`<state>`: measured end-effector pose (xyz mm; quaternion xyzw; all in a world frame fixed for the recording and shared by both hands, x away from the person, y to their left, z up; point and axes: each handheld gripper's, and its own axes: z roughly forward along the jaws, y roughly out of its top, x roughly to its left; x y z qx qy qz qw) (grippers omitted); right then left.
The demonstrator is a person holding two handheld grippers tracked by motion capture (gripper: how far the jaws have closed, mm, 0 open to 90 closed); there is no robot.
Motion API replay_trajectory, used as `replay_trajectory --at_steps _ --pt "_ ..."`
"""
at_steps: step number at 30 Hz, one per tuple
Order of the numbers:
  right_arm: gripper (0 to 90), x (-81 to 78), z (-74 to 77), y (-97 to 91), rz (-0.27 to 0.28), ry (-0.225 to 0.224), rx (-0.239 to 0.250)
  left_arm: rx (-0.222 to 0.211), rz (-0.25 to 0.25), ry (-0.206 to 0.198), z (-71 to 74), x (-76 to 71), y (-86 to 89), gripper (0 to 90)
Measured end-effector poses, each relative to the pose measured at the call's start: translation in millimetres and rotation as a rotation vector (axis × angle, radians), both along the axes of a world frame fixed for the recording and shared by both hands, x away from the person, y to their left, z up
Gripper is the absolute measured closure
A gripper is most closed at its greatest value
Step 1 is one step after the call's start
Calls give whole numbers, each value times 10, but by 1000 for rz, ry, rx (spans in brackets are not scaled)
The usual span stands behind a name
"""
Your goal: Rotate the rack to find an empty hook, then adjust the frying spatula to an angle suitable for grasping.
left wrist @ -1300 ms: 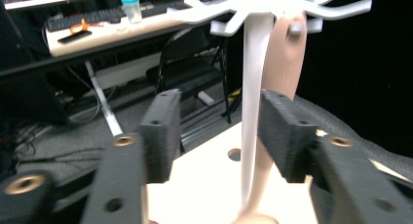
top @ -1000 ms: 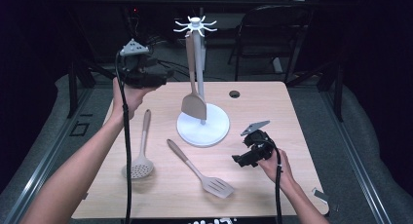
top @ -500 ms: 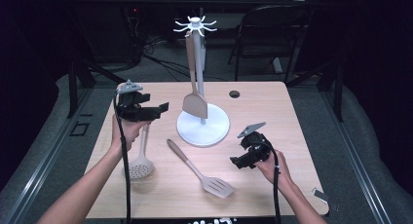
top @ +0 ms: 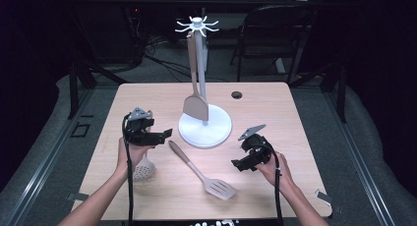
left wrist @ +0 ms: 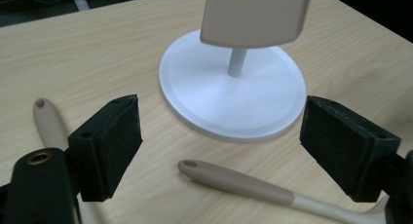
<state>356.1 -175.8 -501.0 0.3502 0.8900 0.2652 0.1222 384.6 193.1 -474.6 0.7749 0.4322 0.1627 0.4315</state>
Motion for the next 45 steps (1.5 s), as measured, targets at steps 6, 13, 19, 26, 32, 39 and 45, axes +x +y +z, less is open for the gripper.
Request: replay_trajectory --at_steps 6,13,19,26,32,39,45 --pt "128 2 -20 12 -3 8 -4 -8 1 36 -156 -44 28 148" --pt "129 0 -29 40 3 8 -9 3 -4 51 -233 -118 62 148" --pt "130 -22 -26 61 5 2 -5 0 3 52 -230 -143 77 150" --pt "155 -52 -20 95 18 -1 3 -11 -5 69 -240 -167 67 147" --pt "392 -132 5 174 55 10 23 -11 0 82 -266 -187 41 142" --pt "842 -381 -38 375 196 101 55 19 -19 106 -343 -230 -100 147" --pt "894 -602 -45 430 268 151 44 38 -14 124 -422 -257 -191 150"
